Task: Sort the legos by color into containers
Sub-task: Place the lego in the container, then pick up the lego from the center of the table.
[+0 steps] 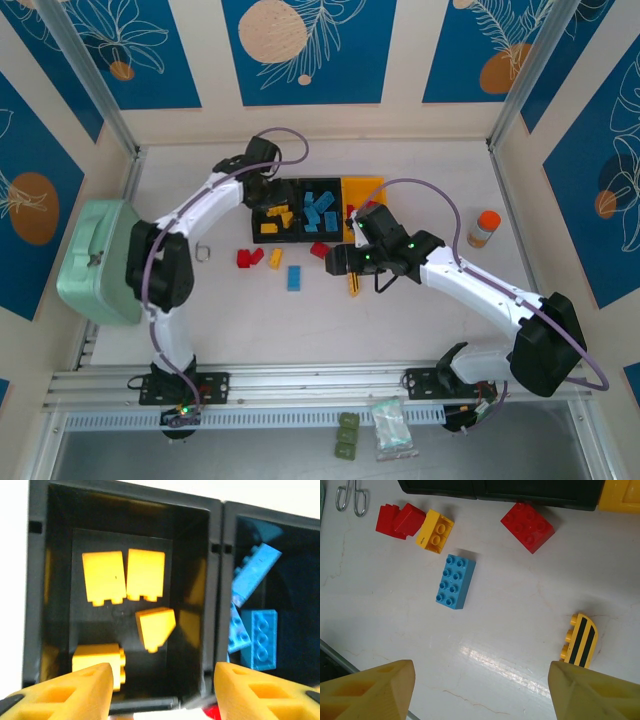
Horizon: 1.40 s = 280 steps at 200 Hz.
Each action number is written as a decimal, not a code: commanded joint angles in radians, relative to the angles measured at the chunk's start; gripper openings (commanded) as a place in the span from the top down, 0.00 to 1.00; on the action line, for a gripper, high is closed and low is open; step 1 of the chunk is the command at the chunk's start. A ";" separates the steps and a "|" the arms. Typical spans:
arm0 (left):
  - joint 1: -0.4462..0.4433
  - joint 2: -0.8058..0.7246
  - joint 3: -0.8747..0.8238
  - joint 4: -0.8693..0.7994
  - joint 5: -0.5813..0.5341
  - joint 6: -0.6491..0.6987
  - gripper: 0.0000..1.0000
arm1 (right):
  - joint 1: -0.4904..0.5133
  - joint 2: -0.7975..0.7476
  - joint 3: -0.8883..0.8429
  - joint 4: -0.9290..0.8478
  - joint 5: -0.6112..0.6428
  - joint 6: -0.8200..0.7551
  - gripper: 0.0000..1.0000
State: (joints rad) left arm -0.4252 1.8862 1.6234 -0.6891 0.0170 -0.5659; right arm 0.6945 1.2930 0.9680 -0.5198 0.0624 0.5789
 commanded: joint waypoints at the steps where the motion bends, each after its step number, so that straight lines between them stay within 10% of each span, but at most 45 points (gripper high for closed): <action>1: -0.016 -0.134 -0.104 -0.009 0.075 0.060 0.46 | 0.002 -0.011 0.009 -0.016 -0.035 -0.040 0.29; 70: -0.096 -0.310 -0.440 0.007 0.080 0.121 0.49 | 0.008 -0.037 -0.027 0.030 -0.166 -0.122 0.30; 197: -0.168 -0.108 -0.439 0.076 -0.157 0.103 0.49 | 0.069 -0.026 -0.069 0.064 -0.138 -0.070 0.30; 280: -0.170 -0.076 -0.411 0.063 -0.136 0.112 0.79 | 0.071 -0.014 -0.062 0.061 -0.119 -0.079 0.30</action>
State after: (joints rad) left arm -0.5877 1.8175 1.1816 -0.6022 -0.1089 -0.4629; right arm 0.7601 1.2778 0.9134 -0.4629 -0.0570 0.4980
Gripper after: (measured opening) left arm 0.242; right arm 0.697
